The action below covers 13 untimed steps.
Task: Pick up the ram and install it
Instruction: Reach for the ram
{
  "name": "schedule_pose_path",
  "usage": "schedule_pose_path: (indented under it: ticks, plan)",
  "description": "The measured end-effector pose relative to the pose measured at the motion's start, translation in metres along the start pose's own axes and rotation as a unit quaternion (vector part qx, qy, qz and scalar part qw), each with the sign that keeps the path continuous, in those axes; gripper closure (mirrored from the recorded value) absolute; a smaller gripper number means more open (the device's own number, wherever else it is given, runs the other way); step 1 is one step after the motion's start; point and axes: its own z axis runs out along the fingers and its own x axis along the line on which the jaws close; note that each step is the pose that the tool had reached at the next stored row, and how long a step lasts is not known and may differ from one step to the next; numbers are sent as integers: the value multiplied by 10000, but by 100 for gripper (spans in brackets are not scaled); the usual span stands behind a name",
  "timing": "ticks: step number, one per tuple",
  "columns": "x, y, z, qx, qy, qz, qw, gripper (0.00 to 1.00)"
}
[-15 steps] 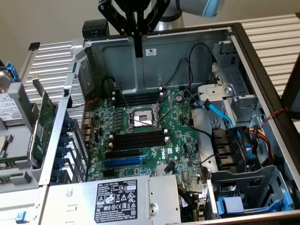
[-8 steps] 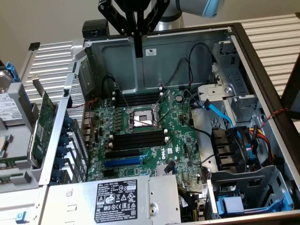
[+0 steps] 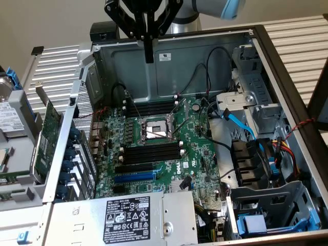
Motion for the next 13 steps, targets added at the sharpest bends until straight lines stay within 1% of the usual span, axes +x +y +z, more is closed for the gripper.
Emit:
schedule_pose_path:
  ticks: [3, 10, 13]
  plan:
    - [102, -7, -2, -1, -1, 0, 10000, 89]
    - [396, -28, -8, -1, -3, -1, 10000, 89]
    - [520, -37, -11, -1, -8, -1, 10000, 89]
